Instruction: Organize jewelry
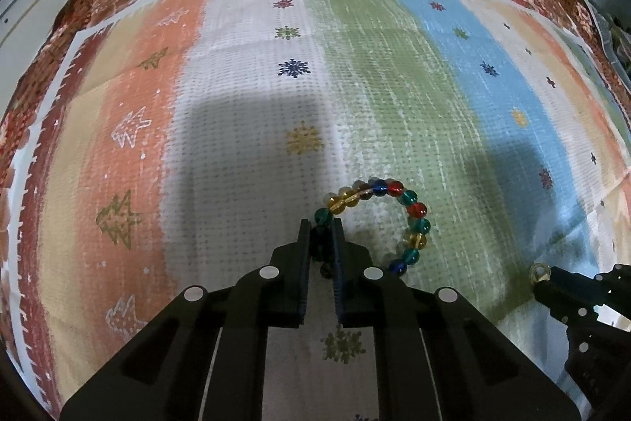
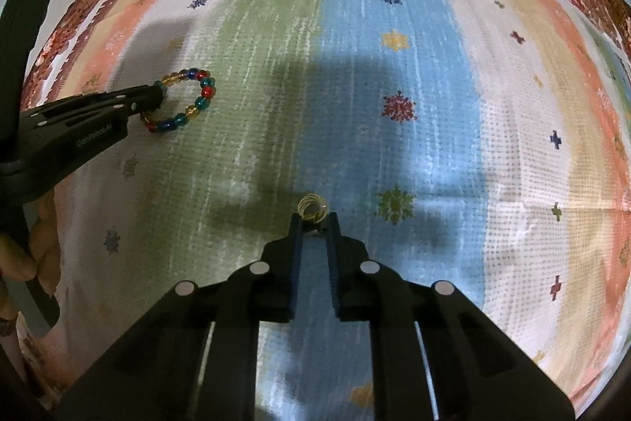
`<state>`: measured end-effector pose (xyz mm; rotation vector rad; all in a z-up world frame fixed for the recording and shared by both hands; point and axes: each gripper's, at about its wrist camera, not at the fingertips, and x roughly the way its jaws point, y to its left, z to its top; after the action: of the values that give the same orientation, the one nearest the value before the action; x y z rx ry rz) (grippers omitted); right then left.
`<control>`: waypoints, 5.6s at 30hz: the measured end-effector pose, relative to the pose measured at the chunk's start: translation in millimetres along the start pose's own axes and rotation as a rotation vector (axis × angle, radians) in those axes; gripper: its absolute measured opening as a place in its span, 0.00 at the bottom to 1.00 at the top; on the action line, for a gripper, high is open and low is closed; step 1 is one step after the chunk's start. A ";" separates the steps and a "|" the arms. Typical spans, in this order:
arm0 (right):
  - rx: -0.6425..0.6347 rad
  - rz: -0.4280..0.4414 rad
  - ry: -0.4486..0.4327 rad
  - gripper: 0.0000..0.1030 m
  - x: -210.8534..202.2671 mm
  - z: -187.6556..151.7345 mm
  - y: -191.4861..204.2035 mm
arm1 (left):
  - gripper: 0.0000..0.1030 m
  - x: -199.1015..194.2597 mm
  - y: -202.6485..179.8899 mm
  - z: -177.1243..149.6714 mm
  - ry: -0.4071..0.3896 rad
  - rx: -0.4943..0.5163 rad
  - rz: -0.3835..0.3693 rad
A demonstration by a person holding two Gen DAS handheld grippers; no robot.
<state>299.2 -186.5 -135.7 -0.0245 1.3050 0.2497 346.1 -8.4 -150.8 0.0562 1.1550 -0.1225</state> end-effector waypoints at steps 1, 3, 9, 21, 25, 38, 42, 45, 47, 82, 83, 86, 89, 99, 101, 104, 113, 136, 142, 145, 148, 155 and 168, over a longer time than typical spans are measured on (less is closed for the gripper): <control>-0.001 0.001 -0.004 0.13 -2.7 -0.4 0.3 | 0.09 -2.0 0.6 -0.5 -0.001 -0.002 -0.001; -0.001 0.004 -0.011 0.13 -7.0 -0.6 0.5 | 0.09 -6.3 1.6 -1.7 -0.003 -0.007 -0.008; 0.007 0.018 -0.033 0.13 -21.9 -4.8 1.6 | 0.09 -26.4 -2.1 -7.5 -0.024 -0.003 -0.024; -0.015 0.031 -0.109 0.13 -65.6 -19.9 13.0 | 0.09 -73.1 -12.6 -19.2 -0.080 0.005 -0.054; -0.018 0.034 -0.129 0.13 -78.0 -27.0 15.6 | 0.09 -86.1 -15.8 -22.4 -0.097 0.004 -0.058; -0.035 0.066 -0.214 0.13 -129.9 -56.1 26.6 | 0.09 -153.8 -31.6 -61.3 -0.190 0.028 -0.095; -0.044 0.088 -0.241 0.13 -147.8 -70.5 31.8 | 0.09 -172.1 -33.5 -70.1 -0.217 0.025 -0.114; -0.056 0.103 -0.263 0.13 -162.4 -82.6 38.2 | 0.09 -185.1 -35.8 -78.4 -0.238 0.026 -0.125; -0.062 0.113 -0.273 0.13 -169.2 -89.5 41.0 | 0.09 -193.4 -38.1 -84.3 -0.251 0.035 -0.125; -0.087 0.205 -0.246 0.16 -187.9 -185.2 63.3 | 0.10 -243.4 -65.9 -211.0 -0.242 0.076 -0.227; -0.080 0.205 -0.246 0.28 -187.9 -185.1 62.0 | 0.12 -243.8 -65.5 -210.9 -0.248 0.075 -0.216; -0.077 0.185 -0.264 0.44 -191.7 -185.9 57.8 | 0.37 -245.1 -63.1 -209.7 -0.257 0.074 -0.200; -0.070 0.143 -0.288 0.54 -196.0 -188.3 51.9 | 0.40 -245.4 -58.7 -208.7 -0.259 0.062 -0.200; -0.026 0.123 -0.335 0.69 -206.1 -207.0 33.5 | 0.55 -257.2 -62.9 -222.5 -0.293 0.085 -0.219; -0.022 0.118 -0.345 0.71 -208.5 -210.7 31.7 | 0.58 -259.4 -63.6 -224.9 -0.298 0.089 -0.221; -0.014 0.114 -0.366 0.76 -212.1 -215.0 30.4 | 0.64 -261.6 -64.1 -228.8 -0.305 0.092 -0.217; -0.026 0.079 -0.412 0.91 -219.5 -231.4 27.4 | 0.91 -265.8 -63.5 -244.9 -0.339 0.073 -0.216; -0.025 0.050 -0.518 0.95 -233.1 -259.6 20.1 | 0.95 -284.1 -71.3 -271.1 -0.506 0.122 -0.089; -0.031 0.033 -0.529 0.95 -233.7 -261.8 21.1 | 0.95 -286.0 -70.4 -270.8 -0.525 0.113 -0.077; -0.038 0.036 -0.522 0.95 -231.9 -261.4 21.9 | 0.95 -284.3 -68.1 -269.8 -0.517 0.103 -0.088; -0.040 0.039 -0.520 0.95 -231.1 -260.9 22.0 | 0.95 -283.1 -68.3 -268.6 -0.507 0.096 -0.081; -0.028 0.055 -0.508 0.95 -228.5 -259.0 19.8 | 0.95 -279.1 -64.1 -266.4 -0.479 0.072 -0.084; -0.023 0.059 -0.498 0.95 -225.9 -258.9 20.5 | 0.95 -286.6 -66.3 -268.9 -0.535 0.083 -0.065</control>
<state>-5.1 -245.5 13.8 0.0540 0.8083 0.2987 -20.6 -25.8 4.2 0.0556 0.6177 -0.2277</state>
